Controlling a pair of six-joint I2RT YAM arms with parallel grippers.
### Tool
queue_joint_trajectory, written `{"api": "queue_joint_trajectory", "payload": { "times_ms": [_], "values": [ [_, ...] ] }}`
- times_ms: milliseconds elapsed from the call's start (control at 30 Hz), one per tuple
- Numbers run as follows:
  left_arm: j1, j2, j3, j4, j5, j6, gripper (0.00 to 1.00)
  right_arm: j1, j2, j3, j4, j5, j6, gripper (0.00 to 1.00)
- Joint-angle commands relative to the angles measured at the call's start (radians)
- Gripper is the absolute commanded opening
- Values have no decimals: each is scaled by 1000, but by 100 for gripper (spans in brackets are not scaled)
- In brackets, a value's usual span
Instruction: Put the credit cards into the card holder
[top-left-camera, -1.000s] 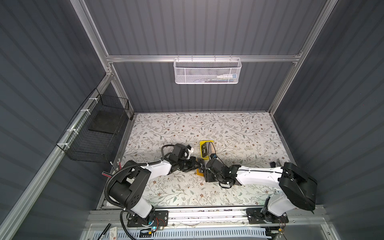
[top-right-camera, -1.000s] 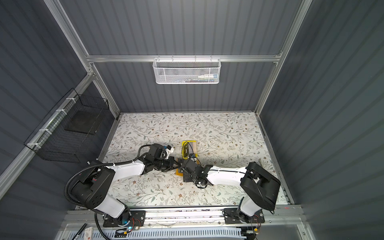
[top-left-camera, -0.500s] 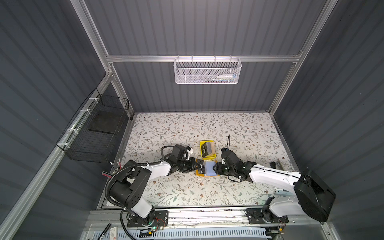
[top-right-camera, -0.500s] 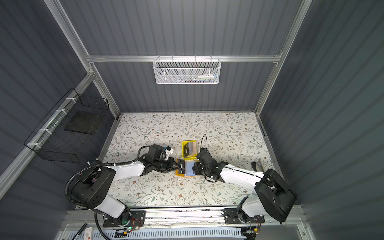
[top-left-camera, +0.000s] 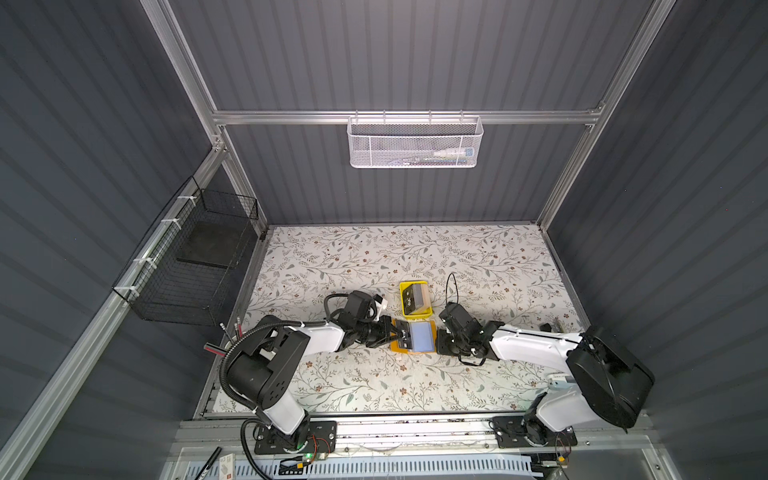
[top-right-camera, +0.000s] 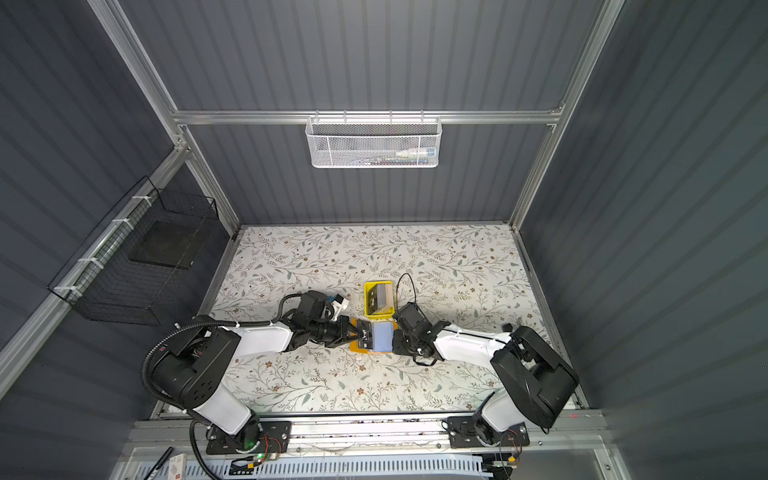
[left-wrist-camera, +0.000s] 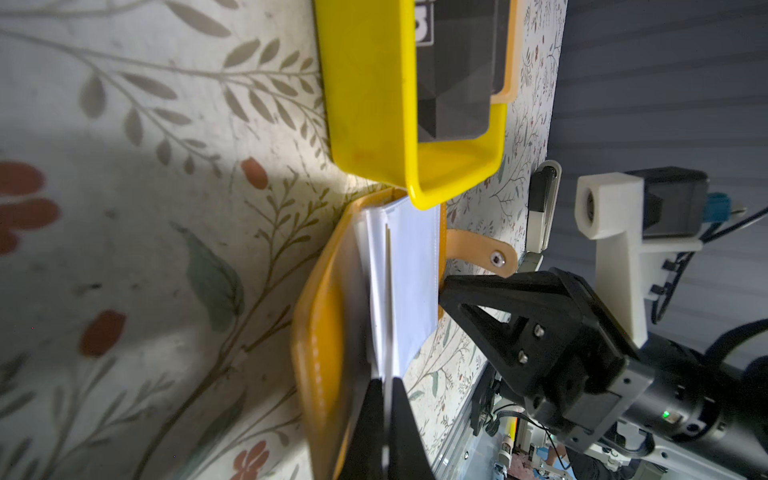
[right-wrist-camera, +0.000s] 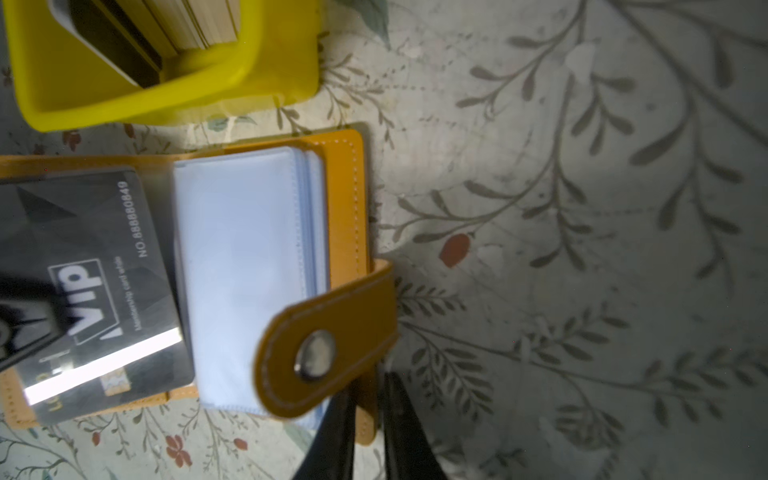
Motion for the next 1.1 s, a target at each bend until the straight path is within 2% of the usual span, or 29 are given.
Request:
{"api": "queue_joint_trajectory", "payload": {
  "times_ms": [0,533,1067],
  "values": [
    [5,17,-16,29,11,-23,0,-2,10,0,-35,33,-9,15],
    [7,72,-21,124,62,-87,0,0,18,-13,-37,51,-14,12],
    [18,70,-5,96,108,-82,0,1,20,-19,-43,59,-15,10]
  ]
}}
